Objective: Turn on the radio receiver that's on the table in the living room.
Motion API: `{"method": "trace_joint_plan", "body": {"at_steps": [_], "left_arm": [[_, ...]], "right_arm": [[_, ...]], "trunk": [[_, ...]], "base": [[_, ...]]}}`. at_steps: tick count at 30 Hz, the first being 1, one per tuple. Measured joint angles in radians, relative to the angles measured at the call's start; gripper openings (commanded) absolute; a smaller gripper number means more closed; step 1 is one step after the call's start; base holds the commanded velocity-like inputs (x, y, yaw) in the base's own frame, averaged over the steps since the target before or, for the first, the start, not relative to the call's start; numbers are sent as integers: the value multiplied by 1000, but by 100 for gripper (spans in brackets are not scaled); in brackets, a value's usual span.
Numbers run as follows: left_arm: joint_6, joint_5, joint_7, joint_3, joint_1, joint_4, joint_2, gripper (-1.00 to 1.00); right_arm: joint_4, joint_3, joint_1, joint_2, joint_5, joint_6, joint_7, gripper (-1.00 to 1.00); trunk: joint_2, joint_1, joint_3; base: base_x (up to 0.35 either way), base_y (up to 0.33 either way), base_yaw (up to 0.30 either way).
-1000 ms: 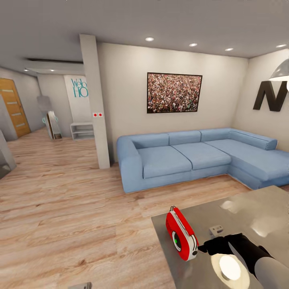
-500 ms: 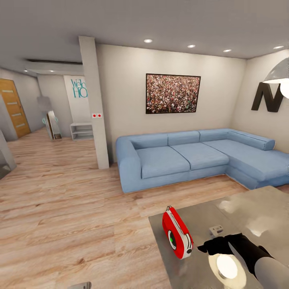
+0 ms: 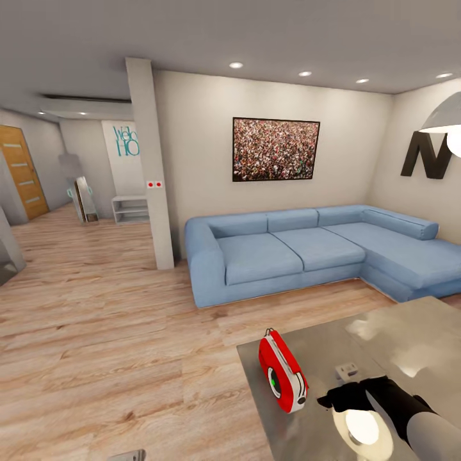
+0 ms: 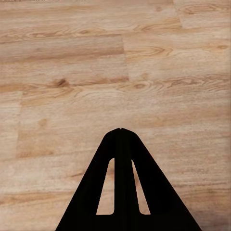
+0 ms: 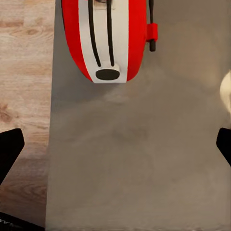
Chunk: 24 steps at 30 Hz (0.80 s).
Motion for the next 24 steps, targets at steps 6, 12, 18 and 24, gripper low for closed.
{"method": "trace_joint_plan", "body": {"at_steps": [6,12,18,24], "left_arm": [[0,1,-1,0,0,0,0,-100],[1,1,0,0,0,1,0,-100],[0,1,2,0,0,1,0,-100],[0,1,3,0,0,1,0,-100]], "right_arm": [[35,0,0,2,0,-8,-1,100],[37,0,0,3,0,-8,-2,100],[37,0,0,3,0,-8,-2,100],[38,0,0,3,0,-8,-2,100]], "trunk": [[0,0,0],[0,0,0],[0,0,0],[0,0,0]], "base": [[0,2,0],[-121,93,0],[-268,187,0],[-254,226,0]]}}
